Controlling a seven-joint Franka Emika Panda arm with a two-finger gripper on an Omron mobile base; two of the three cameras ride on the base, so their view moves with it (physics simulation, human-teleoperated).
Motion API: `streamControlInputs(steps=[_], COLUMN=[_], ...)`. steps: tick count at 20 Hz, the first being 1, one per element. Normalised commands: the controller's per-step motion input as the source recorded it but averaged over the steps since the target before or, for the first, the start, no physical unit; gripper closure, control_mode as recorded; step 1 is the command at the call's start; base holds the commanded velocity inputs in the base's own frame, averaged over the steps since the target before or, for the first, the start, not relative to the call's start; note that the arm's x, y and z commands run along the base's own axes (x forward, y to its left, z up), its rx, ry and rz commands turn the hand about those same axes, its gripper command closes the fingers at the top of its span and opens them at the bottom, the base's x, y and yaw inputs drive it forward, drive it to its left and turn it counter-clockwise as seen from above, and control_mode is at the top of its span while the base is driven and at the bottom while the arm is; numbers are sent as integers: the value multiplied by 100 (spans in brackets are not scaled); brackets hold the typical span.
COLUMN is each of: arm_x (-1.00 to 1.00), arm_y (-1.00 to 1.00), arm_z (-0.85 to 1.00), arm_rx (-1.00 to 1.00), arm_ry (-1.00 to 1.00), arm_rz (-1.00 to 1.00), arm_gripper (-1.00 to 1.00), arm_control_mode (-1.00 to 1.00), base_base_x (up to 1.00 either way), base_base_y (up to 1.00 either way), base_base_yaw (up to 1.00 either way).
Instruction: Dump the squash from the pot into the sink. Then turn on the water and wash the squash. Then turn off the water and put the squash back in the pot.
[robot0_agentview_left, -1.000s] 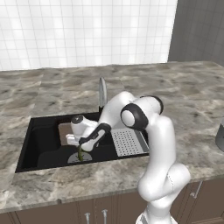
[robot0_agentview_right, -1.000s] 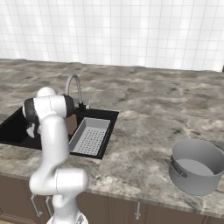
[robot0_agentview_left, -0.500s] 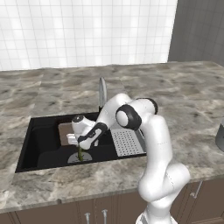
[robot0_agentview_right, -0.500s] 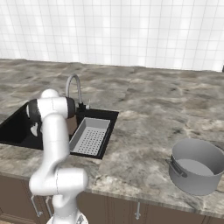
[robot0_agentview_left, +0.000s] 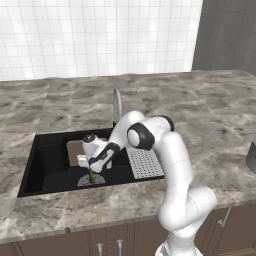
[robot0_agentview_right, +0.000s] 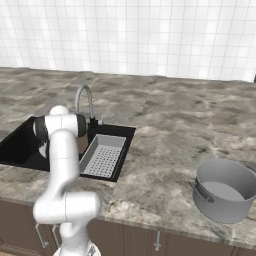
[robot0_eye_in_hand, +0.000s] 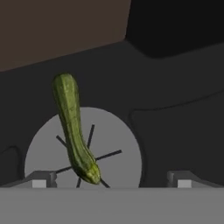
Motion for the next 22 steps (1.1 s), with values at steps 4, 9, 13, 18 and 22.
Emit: streamControlInputs(steps=[4, 9, 13, 18, 22], arm_x=[24, 32, 35, 30, 27], arm_y=[6, 12, 16, 8, 2], arm_z=[-21, -18, -19, -26, -32], arm_rx=[0, 0, 0, 0, 0], arm_ry=[0, 0, 0, 0, 0], arm_rz=[0, 1, 3, 2, 1], arm_gripper=[-100, -100, -100, -100, -100], arm_control_mode=[-100, -100, -100, -100, -100], base_base_x=[0, 0, 0, 0, 0], base_base_y=[0, 0, 0, 0, 0], base_base_yaw=[0, 0, 0, 0, 0])
